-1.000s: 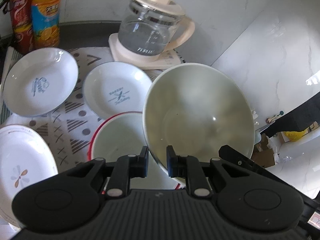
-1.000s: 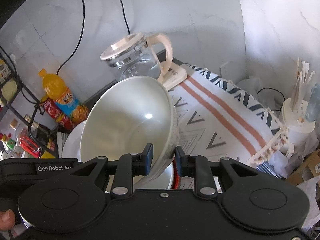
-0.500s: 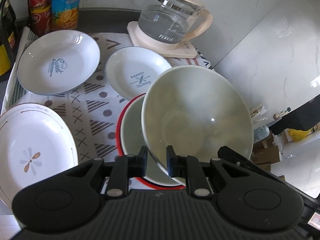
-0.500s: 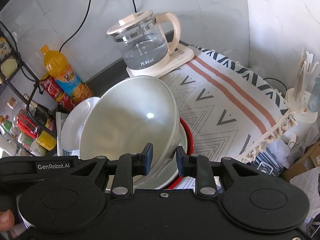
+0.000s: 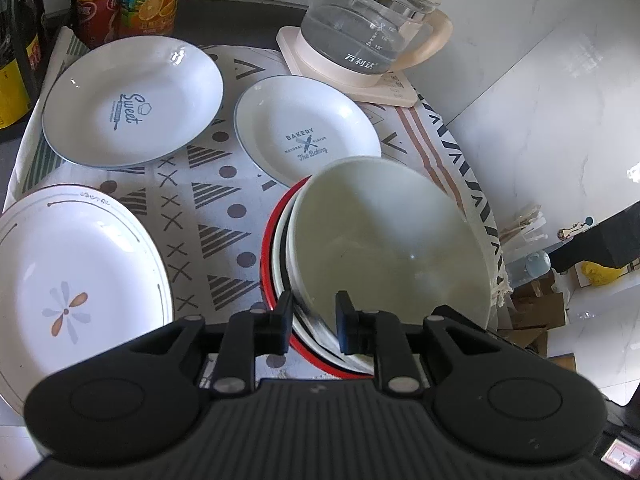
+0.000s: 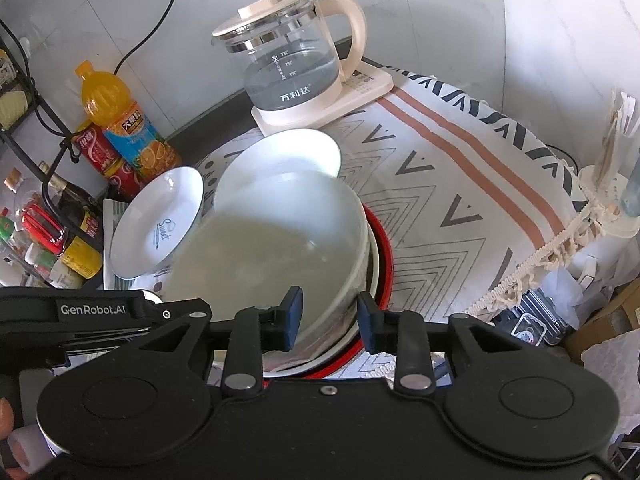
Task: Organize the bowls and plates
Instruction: 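Carry the smaller white bowl onto the bowl stack and open both grippers, then move both grippers toward the white plate printed 'Sweet'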
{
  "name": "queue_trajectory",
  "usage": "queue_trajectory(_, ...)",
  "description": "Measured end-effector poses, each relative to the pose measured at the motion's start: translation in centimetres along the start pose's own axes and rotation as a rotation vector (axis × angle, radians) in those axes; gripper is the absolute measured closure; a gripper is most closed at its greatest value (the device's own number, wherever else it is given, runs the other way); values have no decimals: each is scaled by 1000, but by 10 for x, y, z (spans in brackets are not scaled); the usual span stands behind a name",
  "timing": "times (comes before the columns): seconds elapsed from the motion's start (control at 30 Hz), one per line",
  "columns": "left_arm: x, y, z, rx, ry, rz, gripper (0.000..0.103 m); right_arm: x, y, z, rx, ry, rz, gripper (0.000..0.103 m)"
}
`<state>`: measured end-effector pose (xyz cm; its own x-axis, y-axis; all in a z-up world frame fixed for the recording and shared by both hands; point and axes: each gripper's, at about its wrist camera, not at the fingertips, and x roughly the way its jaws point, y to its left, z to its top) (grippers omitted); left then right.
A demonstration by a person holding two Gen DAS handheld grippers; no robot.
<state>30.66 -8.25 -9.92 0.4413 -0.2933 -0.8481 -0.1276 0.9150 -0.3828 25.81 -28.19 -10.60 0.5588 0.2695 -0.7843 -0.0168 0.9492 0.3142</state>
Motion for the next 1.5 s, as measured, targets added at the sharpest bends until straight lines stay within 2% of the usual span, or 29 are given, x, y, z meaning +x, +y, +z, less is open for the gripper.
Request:
queue_trajectory(0.13, -4, 0, 3, 16, -13, 6, 79, -12, 1, 4, -33, -50, -17, 58)
queue_trajectory(0.2, -7, 2, 5, 7, -21, 20, 68, -16, -1, 5, -24, -57, -26, 57)
queue_trajectory(0.27, -11, 5, 5, -3, -44, 39, 53, -19, -3, 5, -17, -60, -29, 49)
queue_trajectory(0.3, -13, 6, 5, -9, -48, 48, 51, -21, -2, 4, -17, -66, -30, 46)
queue_trajectory(0.37, -18, 10, 4, -21, -54, 50, 46, -25, 2, 3, -29, -82, -25, 31)
queue_trajectory(0.43, -23, 13, 3, -23, -60, 51, 43, -27, 5, 3, -37, -98, -10, 24)
queue_trajectory(0.53, -32, 17, 0, -12, -80, 72, 35, -28, 11, 2, -45, -103, -2, 21)
queue_trajectory(0.67, -44, 26, -7, -8, -110, 98, 32, -31, 23, 0, -65, -110, 25, 11)
queue_trajectory(0.83, -56, 41, -13, -42, -137, 82, 31, -34, 41, -1, -101, -130, 54, 8)
queue_trajectory(1.07, -76, 65, -22, -90, -197, 117, 19, -29, 65, -7, -149, -118, 67, 5)
queue_trajectory(1.27, -90, 86, -30, -125, -216, 143, 19, -27, 85, -11, -183, -106, 100, 0)
queue_trajectory(1.5, -105, 107, -44, -158, -221, 162, 19, -22, 111, -16, -248, -82, 123, 0)
